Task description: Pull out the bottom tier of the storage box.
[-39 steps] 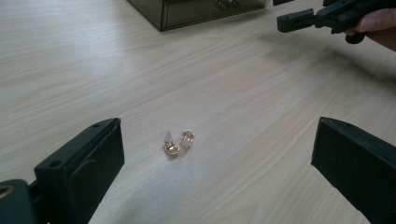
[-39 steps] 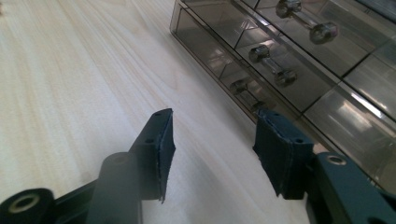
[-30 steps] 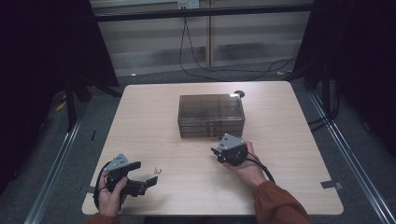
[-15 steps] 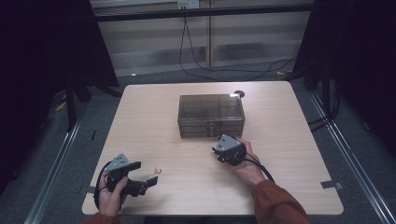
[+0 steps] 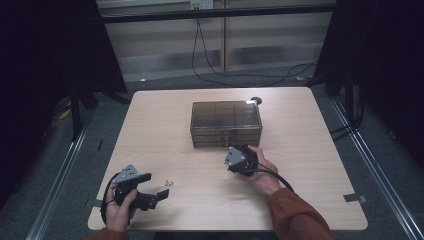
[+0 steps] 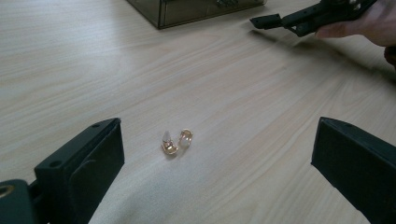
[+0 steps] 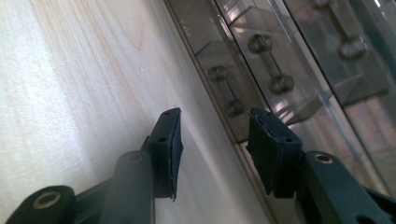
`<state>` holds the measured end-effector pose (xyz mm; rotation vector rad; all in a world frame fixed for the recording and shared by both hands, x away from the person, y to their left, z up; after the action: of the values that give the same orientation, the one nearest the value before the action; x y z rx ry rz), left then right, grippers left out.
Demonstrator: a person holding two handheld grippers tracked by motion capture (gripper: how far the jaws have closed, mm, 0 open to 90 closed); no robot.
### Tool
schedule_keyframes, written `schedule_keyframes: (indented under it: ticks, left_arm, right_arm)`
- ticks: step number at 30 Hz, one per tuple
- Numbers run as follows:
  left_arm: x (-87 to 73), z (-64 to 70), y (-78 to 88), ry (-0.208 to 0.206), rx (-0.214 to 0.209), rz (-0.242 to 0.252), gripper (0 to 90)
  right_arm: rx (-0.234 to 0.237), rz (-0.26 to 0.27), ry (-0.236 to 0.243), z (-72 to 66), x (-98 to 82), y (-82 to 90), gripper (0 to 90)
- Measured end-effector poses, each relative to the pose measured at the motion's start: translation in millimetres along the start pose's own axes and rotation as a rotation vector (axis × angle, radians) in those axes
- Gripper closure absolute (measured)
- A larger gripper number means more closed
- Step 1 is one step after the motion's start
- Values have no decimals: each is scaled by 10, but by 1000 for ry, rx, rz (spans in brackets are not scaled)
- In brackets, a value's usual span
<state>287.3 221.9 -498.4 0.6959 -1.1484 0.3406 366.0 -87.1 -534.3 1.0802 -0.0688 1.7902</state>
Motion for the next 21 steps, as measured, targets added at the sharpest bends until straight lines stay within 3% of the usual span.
schedule_keyframes:
  ticks: [2,4,13,21]
  left_arm:
    - [0,-2,1,1,-2,1,24]
    - [-1,-6,4,0,-1,0,24]
    - [-2,-5,3,0,-1,0,24]
    - [-7,-2,-1,4,-3,-5,24]
  right_arm:
    - [-9,-2,23,-13,14,-32,549]
    - [-16,-6,84,-11,13,-58,554]
    - [-49,-10,166,-49,4,-113,572]
    - [-94,-22,300,-66,-34,-156,588]
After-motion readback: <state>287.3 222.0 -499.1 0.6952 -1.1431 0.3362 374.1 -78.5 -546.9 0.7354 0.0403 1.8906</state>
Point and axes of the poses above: each handheld gripper's, and its own axes: y roughly backward along the jaws, x roughly out of its top, z roughly to its right, the point moved 5 cm from there along -y, roughly forward along the jaws, and after that the axes turned 15 degrees about z, right-handed, at the moved point
